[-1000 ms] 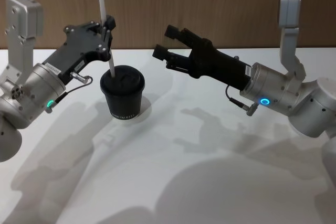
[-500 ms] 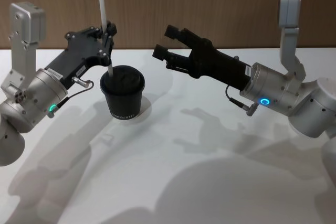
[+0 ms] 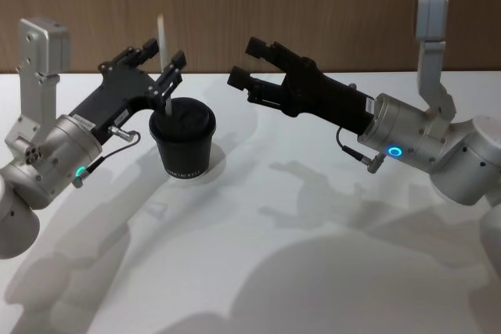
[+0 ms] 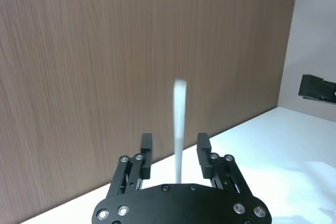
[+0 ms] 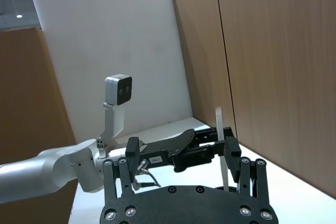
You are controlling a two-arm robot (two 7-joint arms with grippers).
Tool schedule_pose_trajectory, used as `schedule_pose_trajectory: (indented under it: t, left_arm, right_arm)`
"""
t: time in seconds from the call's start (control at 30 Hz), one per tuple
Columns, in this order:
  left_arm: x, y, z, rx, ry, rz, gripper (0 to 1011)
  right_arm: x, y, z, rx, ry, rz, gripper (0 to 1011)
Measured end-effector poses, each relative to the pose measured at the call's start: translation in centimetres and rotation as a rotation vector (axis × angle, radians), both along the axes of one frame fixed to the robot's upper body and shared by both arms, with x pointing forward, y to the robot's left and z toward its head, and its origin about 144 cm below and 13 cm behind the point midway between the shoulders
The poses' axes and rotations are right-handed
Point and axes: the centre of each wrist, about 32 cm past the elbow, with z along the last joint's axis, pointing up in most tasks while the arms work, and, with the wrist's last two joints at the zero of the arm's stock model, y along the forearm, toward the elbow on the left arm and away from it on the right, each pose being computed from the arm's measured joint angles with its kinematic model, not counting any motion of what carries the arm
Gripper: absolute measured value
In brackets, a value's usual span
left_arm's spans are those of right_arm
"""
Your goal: Pick up the straw with one hand, pass it to the other hand, and insert it into the cup.
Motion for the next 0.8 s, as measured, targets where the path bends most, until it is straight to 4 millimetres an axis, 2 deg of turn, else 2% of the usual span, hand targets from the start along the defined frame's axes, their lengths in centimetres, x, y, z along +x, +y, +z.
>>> schedule_pose_trajectory:
  t: [0.1, 0.23, 0.47, 0.6, 0.8]
  left_arm:
    - [-0.2, 0.0, -0.2, -0.002, 0.007, 0.001, 582]
    - [-0.7, 0.1, -0.4, -0.005, 0.014, 0.001, 683]
    - [-1.6, 0.2, -0.6, -0.009, 0.022, 0.002, 928]
    - [-2.2, 0.3, -0.6, -0.011, 0.026, 0.004, 1003]
    - [-3.0, 0.5, -0.8, -0.017, 0.031, 0.005, 1003]
  right_arm:
    - [0.0, 0.0, 0.0, 0.000, 0.000, 0.000, 1001]
    - [-0.1, 0.0, 0.0, -0.002, -0.005, -0.001, 1001]
    - [-0.6, -0.2, 0.0, -0.018, -0.022, -0.012, 1001]
    - [-1.1, -0.4, -0.2, -0.032, -0.029, -0.021, 1001]
    - [-1.9, -0.5, -0.5, -0.052, -0.027, -0.033, 1001]
